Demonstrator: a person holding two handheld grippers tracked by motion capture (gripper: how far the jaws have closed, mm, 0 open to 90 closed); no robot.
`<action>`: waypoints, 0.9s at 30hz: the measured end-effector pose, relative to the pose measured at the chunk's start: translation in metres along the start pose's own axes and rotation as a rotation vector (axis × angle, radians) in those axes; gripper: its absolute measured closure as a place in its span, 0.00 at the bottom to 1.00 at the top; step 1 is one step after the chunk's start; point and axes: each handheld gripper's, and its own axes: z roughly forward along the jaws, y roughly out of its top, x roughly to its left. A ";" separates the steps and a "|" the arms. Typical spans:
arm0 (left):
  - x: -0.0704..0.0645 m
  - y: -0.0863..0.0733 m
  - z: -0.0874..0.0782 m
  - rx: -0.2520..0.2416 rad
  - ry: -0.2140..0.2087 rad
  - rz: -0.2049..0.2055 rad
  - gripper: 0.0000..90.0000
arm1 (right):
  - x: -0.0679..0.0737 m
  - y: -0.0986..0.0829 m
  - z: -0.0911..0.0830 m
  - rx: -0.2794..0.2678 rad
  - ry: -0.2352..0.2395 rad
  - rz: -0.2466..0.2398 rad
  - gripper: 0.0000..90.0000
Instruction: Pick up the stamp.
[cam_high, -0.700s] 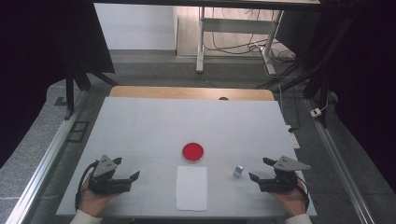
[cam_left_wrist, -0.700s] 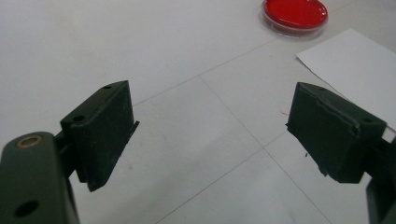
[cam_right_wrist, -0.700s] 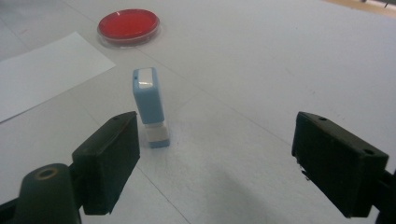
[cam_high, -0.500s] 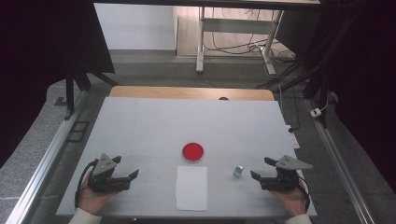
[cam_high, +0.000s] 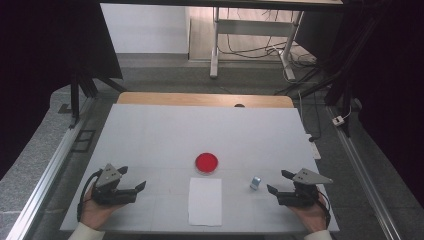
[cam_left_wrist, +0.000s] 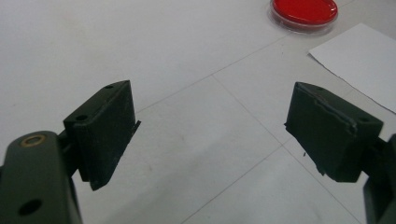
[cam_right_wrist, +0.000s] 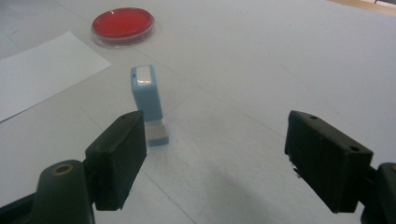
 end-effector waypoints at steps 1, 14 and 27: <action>0.000 -0.001 -0.001 -0.004 0.002 0.001 0.17 | 0.000 0.000 0.000 0.000 0.000 0.000 0.23; -0.004 -0.003 -0.003 0.002 -0.005 0.011 0.18 | -0.001 0.003 0.002 -0.020 0.012 0.002 0.24; -0.007 -0.003 -0.003 0.003 -0.004 0.015 0.18 | 0.006 0.019 -0.005 -0.059 0.020 -0.015 0.25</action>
